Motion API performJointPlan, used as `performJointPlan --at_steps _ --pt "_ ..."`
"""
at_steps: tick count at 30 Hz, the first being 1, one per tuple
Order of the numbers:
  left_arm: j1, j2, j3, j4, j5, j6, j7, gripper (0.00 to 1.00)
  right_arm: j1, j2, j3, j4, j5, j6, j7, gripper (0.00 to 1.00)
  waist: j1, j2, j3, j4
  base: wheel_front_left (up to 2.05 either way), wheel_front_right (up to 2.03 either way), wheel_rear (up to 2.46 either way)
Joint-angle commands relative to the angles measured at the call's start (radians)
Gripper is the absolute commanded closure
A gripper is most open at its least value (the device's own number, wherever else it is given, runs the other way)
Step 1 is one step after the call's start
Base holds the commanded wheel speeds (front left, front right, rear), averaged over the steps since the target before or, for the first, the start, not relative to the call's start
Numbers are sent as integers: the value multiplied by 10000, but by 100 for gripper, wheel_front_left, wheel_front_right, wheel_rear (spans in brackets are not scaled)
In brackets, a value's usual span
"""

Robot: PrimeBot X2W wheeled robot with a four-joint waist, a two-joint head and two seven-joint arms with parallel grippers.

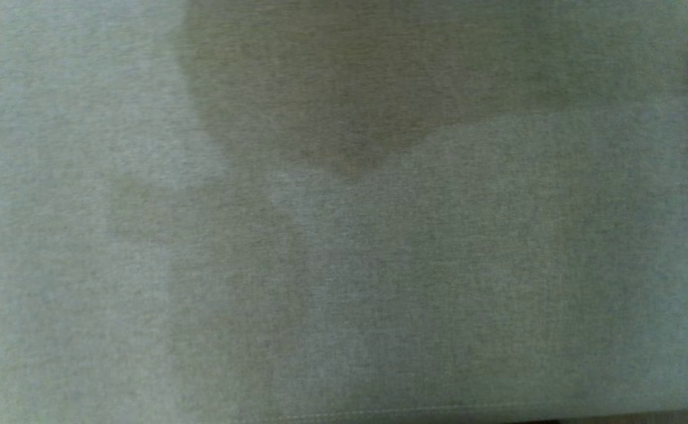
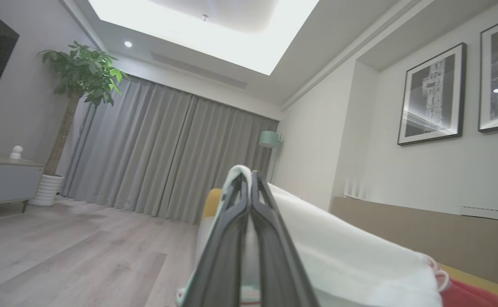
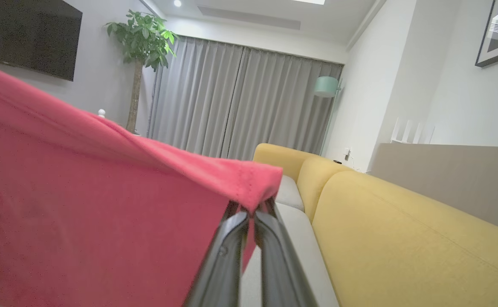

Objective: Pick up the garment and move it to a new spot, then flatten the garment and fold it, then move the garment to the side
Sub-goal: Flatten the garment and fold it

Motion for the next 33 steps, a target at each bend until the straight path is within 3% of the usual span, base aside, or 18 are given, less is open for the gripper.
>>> performJointPlan --at_steps 1,9,17,24,29,33 --pt "-173 447 12 -62 -25 -71 -248 100 -43 176 50 64 -132 -9 -237 100 -5 1 -107 163 0 0 0" --pt "2007 134 -1816 794 -575 -207 -1049 100 1671 25 867 2268 274 -9 -1168 100 -5 1 -584 666 0 0 0" --pt "5698 771 -3206 160 -2290 -211 -679 100 4006 -331 2026 3495 1617 -9 -549 100 -5 1 -1604 797 0 0 0" --pt "8158 1838 -4029 -978 -2953 -211 215 100 5406 -1068 3371 3024 2961 -9 677 100 -5 1 -2520 693 0 0 0" --pt "9969 2461 -4354 -2096 -3794 -208 1457 100 6512 -1905 4593 1937 4375 -9 2209 100 -5 1 -3230 562 0 0 0" --pt "11115 3013 -4548 -3147 -4000 49 2125 100 7327 -2643 5286 828 5514 -9 3204 100 -5 1 -3736 472 0 0 0"
